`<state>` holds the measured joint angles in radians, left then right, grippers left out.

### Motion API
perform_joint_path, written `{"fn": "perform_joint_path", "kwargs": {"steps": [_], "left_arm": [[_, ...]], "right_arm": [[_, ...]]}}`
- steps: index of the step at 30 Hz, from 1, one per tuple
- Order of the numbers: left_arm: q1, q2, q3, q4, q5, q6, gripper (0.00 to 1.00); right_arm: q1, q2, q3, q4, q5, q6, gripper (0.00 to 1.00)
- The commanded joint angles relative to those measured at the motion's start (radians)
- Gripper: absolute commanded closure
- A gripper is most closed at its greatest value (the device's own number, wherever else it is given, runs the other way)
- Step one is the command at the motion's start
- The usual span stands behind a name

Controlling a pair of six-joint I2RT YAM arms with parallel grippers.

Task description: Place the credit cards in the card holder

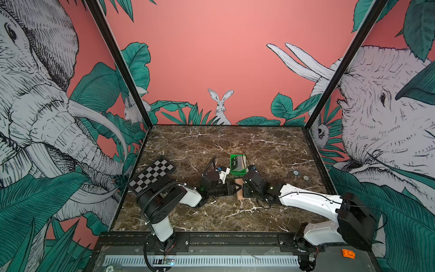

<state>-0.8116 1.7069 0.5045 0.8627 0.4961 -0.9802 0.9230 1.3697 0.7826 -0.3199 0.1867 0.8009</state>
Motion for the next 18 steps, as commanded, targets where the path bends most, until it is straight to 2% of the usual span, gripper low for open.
{"fn": "perform_joint_path", "kwargs": {"steps": [1,3,11,18], "left_arm": [[-0.007,-0.026,0.019,-0.010,-0.004,0.010,0.72],[-0.008,-0.050,0.024,-0.071,-0.021,0.033,0.81],[-0.010,-0.184,0.045,-0.358,-0.102,0.170,0.87],[-0.009,-0.185,0.028,-0.357,-0.112,0.163,0.90]], "right_arm": [[0.009,0.004,0.033,-0.004,0.021,0.006,1.00],[0.009,0.009,0.040,-0.040,0.047,0.012,1.00],[0.008,0.004,0.056,-0.145,0.137,0.045,1.00],[0.008,0.006,0.056,-0.160,0.151,0.055,1.00]]}}
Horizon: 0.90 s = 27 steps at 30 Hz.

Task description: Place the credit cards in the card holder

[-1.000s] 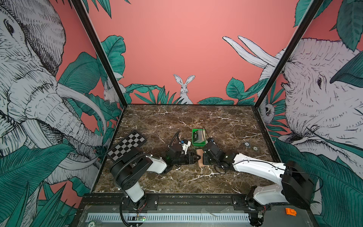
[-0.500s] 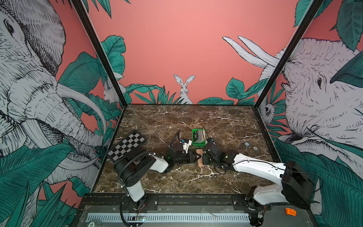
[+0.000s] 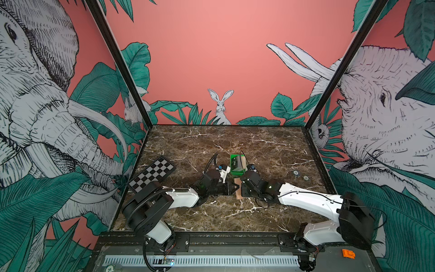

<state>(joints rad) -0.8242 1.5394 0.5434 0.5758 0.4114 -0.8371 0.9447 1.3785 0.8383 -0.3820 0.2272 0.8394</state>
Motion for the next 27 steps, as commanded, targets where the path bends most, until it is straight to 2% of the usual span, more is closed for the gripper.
{"fn": "perform_joint_path", "kwargs": {"steps": [1,8,11,15,18,25,27], "left_arm": [[0.003,-0.017,-0.014,-0.066,-0.028,0.018,0.90],[0.003,-0.015,-0.016,-0.069,-0.031,0.018,0.90],[0.003,-0.015,-0.016,-0.070,-0.029,0.015,0.89],[0.003,-0.009,-0.011,-0.093,-0.035,0.006,0.76],[0.003,-0.003,-0.015,-0.119,-0.059,-0.008,0.73],[0.003,0.000,-0.007,-0.119,-0.031,-0.028,0.47],[0.003,-0.011,0.004,-0.128,-0.021,-0.027,0.42]], "right_arm": [[-0.014,-0.002,0.001,-0.104,0.116,0.021,1.00],[-0.014,-0.008,-0.011,-0.116,0.123,0.032,1.00],[-0.014,-0.014,-0.023,-0.065,0.097,0.011,1.00],[-0.014,-0.034,-0.033,-0.019,0.068,-0.014,1.00],[-0.015,-0.048,-0.028,-0.023,0.066,-0.032,1.00],[-0.008,-0.088,-0.018,-0.008,0.013,-0.095,1.00],[-0.004,-0.094,-0.009,-0.013,0.013,-0.102,1.00]]}}
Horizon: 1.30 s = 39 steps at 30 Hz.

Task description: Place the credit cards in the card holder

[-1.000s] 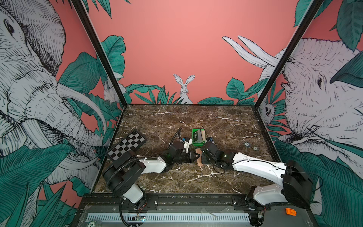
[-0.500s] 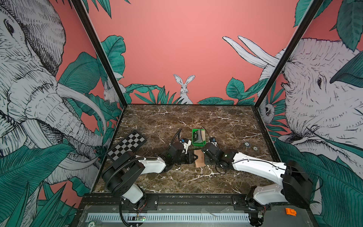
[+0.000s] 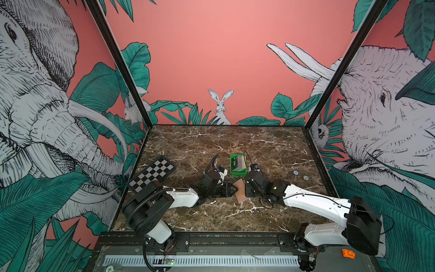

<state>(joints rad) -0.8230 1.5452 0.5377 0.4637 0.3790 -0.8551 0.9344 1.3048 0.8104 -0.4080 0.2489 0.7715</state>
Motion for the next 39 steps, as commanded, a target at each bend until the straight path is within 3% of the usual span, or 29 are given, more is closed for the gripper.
{"fn": "perform_joint_path", "kwargs": {"steps": [1,9,14,24,28,33,39], "left_arm": [[0.002,-0.021,0.016,-0.023,0.018,-0.010,0.39],[0.004,-0.052,0.051,-0.083,0.033,-0.032,0.18],[0.004,-0.050,0.061,-0.108,0.034,-0.029,0.09],[0.005,-0.076,0.048,-0.277,-0.084,0.022,0.28],[0.023,-0.081,0.011,-0.261,-0.074,0.023,0.29],[0.054,-0.067,-0.059,-0.129,-0.029,-0.027,0.33],[0.075,-0.057,-0.078,-0.086,0.008,-0.037,0.34]], "right_arm": [[0.010,-0.022,0.024,0.010,-0.010,-0.037,1.00],[0.028,-0.042,0.042,0.006,-0.006,-0.051,1.00],[0.042,-0.054,0.042,0.032,-0.008,-0.071,1.00],[0.046,-0.026,0.054,-0.062,0.090,-0.027,1.00],[0.047,-0.015,0.066,-0.125,0.120,-0.004,0.82],[0.047,-0.057,0.057,-0.052,0.059,-0.030,0.78],[0.039,-0.006,0.039,0.136,-0.125,-0.039,0.77]]}}
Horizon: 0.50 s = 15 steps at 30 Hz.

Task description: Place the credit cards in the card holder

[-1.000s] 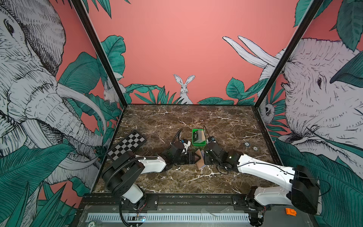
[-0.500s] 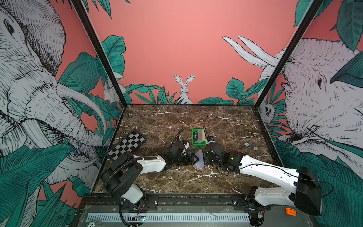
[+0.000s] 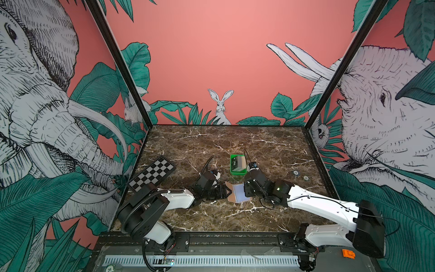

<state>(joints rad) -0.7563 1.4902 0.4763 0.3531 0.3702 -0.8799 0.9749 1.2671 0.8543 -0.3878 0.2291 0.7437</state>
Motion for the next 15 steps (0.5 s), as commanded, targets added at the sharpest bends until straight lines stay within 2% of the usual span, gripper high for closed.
{"fn": "perform_joint_path", "kwargs": {"steps": [1,4,7,13,15], "left_arm": [[0.010,-0.006,-0.016,0.020,0.018,-0.008,0.34],[0.024,-0.022,-0.023,0.015,0.030,-0.003,0.34],[0.043,-0.045,-0.027,-0.003,0.048,0.007,0.34],[0.049,-0.095,-0.029,-0.068,0.048,0.037,0.36],[0.080,-0.101,-0.027,-0.077,0.054,0.039,0.40]], "right_arm": [[-0.004,0.063,0.003,0.141,-0.151,-0.013,0.77],[-0.003,0.152,0.018,0.209,-0.233,-0.010,0.84],[-0.003,0.197,0.010,0.261,-0.249,0.009,0.91],[-0.007,0.261,0.008,0.320,-0.297,0.013,0.94],[-0.007,0.277,0.006,0.331,-0.311,0.017,0.95]]}}
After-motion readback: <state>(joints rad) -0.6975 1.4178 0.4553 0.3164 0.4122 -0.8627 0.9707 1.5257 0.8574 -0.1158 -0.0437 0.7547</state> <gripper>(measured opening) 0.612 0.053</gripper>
